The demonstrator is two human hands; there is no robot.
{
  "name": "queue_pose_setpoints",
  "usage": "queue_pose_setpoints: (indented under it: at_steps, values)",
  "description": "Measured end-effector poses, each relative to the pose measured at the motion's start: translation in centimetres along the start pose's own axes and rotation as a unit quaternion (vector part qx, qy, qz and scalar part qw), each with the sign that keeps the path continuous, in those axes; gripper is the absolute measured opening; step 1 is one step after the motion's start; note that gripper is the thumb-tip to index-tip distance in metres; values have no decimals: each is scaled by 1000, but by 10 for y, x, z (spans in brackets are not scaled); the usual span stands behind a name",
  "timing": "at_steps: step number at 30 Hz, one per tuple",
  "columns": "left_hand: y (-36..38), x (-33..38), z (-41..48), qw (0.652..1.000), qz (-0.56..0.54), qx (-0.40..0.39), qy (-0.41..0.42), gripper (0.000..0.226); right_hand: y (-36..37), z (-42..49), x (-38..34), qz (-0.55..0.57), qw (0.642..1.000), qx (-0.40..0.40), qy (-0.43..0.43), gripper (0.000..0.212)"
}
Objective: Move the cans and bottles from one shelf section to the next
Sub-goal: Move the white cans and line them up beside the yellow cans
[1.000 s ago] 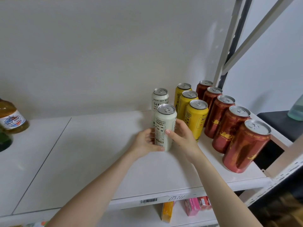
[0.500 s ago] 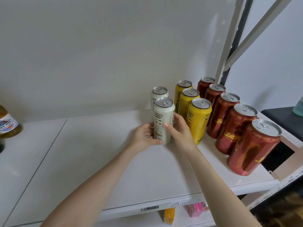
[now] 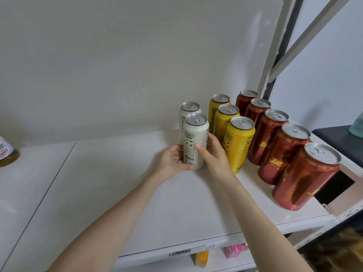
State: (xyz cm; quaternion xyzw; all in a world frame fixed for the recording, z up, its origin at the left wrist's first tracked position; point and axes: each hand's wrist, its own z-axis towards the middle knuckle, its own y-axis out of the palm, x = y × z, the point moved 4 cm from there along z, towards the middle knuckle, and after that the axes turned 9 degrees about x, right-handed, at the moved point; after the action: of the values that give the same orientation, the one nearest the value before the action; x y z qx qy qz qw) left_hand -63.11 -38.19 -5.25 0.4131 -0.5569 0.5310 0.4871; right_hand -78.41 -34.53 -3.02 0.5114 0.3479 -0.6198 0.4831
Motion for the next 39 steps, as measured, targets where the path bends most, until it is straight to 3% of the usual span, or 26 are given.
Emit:
queue_pose_setpoints:
  at_steps: [7,12,17,19,23,27,30,35,39]
  values:
    - [-8,-2,1,1000,15,-24,-4,66,-3,0,5,-2,1000,9,1,46]
    - [-40,-7,-10,998,53,2,-22,68,-9,-16,8,-26,998,57,22,37]
    - [-76,-8,-45,991,113,63,-29,56,-18,-52,6,-188,976,99,43,41]
    - [-86,-7,-66,980,176,88,-13,50,-20,-72,1,-288,955,72,20,43]
    - [-101,-4,-121,929,338,139,66,42,-16,-115,-15,-524,850,-3,-57,45]
    - [-115,-1,-185,877,424,193,122,35,-9,-161,-31,-604,785,-7,-136,42]
    - [-127,0,-223,829,498,197,162,36,0,-187,-34,-656,741,-41,-139,51]
    - [-158,-11,-276,808,554,160,119,53,18,-229,-38,-683,714,-74,-133,60]
    - [-193,-21,-306,787,588,149,115,61,42,-255,-45,-680,717,-72,-134,63]
